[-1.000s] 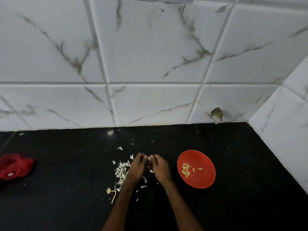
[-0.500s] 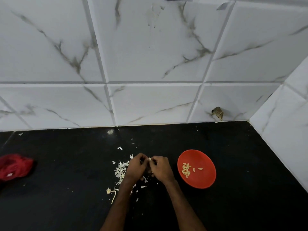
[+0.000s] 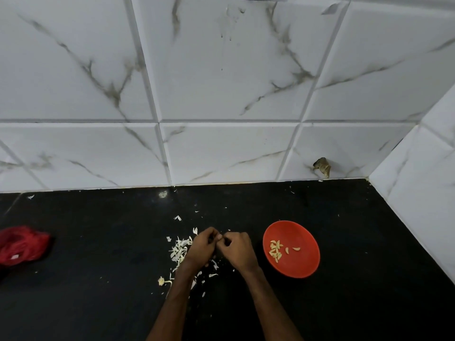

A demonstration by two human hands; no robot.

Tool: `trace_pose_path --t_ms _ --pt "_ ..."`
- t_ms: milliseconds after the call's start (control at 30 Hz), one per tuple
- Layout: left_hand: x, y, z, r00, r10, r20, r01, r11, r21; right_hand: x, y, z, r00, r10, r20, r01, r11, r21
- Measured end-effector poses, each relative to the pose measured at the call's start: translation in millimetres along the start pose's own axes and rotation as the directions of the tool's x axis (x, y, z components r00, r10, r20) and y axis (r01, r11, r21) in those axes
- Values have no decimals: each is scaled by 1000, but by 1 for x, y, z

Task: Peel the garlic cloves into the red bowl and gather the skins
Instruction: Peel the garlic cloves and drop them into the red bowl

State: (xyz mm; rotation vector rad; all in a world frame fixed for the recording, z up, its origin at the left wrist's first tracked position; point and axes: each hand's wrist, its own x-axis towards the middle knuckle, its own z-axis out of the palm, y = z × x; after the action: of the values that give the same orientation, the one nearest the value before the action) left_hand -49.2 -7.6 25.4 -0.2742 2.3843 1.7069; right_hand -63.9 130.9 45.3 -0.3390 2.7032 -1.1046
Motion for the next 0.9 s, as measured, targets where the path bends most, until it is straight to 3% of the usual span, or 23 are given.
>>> trace_pose_path --t_ms 100,233,367,467,600,733,900 --pt "3 -7 0 1000 -14 26 15 1000 -8 1 2 2 1000 20 -9 -20 1000 4" --pt "3 -7 -2 1000 -2 -15 1 998 -66 3 4 -2 996 58 67 -70 977 200" --pt "3 -3 -1 999 8 -54 -11 998 -56 5 17 1 992 43 118 -69 970 234" --pt "3 -8 2 998 -16 -58 10 996 -87 2 22 -1 994 60 91 -83 957 279" --pt "1 -17 13 980 -105 -167 80 985 -154 0 30 -7 979 202 -18 -186 927 325" --pt "2 -29 25 972 -113 -204 114 993 -9 -6 42 -6 962 267 53 -271 925 265" --pt "0 -37 32 984 -69 -162 112 955 275 -10 44 -2 970 209 124 -226 964 142"
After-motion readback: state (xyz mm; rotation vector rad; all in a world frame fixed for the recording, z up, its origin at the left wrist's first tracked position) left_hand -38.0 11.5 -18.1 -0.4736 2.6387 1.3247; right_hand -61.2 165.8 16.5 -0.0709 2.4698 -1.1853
